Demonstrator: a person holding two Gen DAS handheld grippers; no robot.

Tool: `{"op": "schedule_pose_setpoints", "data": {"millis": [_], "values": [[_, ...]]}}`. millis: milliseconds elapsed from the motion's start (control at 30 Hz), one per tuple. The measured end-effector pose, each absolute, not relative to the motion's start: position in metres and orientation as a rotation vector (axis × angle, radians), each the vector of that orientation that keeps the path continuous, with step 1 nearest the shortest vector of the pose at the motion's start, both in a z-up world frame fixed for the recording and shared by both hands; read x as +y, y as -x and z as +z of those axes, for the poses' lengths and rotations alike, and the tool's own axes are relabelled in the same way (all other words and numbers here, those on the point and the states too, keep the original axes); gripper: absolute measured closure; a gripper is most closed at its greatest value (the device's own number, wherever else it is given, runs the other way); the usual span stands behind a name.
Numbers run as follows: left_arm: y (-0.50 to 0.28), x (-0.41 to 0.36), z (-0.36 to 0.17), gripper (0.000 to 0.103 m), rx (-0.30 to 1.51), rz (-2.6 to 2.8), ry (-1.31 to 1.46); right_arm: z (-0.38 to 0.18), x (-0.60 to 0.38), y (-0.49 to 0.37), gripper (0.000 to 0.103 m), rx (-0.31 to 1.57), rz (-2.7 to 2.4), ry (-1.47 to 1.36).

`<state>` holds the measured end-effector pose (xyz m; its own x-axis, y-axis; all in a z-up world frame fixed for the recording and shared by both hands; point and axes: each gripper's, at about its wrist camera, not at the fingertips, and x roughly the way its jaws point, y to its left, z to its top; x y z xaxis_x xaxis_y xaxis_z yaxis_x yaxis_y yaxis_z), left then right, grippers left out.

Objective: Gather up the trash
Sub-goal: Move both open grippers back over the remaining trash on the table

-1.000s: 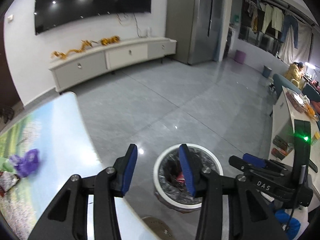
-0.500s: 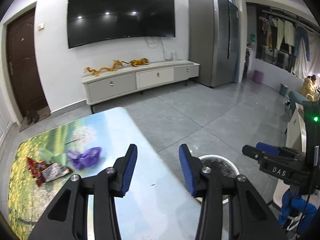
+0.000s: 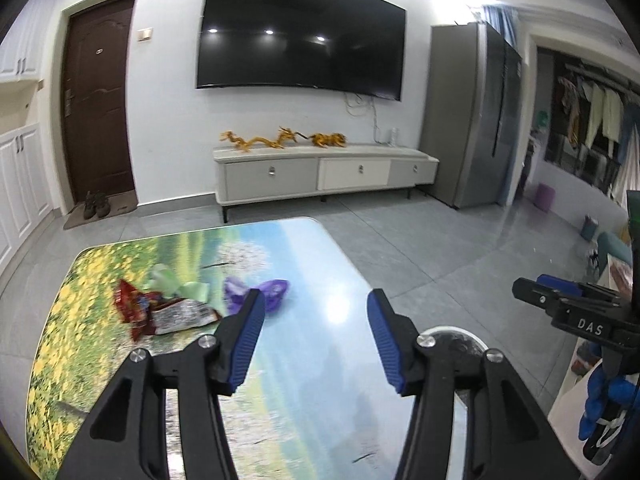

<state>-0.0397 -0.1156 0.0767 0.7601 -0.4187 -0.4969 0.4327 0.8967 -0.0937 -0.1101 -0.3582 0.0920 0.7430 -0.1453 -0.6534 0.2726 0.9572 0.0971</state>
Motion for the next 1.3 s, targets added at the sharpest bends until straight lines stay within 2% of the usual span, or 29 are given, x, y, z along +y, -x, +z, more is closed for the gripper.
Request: {"op": "schedule_pose_setpoints", "data": {"millis": [333,700,867,1067,1300], "values": [[0.031,-0.019,0.071,0.051,0.511,-0.372,0.092,0.116,-0.29,0.09,0.047,0.689,-0.18,-0.095],[0.025,0.069,0.051,0.051,0.535,-0.257,0.137,0.112,-0.223,0.061,0.046,0.716,-0.082,-0.049],[0.017,0.106,0.035,0.042,0.56,-0.211,0.151,0.108,-0.21,0.045,0.041,0.728,-0.044,-0.038],[0.0,0.112,0.024,0.042,0.611,-0.247,0.137,0.084,-0.205,0.019,0.041,0.772,0.002,-0.055],[-0.035,0.083,0.007,0.042,0.681,-0.339,0.163,0.055,-0.206,-0.02,0.04,0.822,0.058,-0.053]]}}
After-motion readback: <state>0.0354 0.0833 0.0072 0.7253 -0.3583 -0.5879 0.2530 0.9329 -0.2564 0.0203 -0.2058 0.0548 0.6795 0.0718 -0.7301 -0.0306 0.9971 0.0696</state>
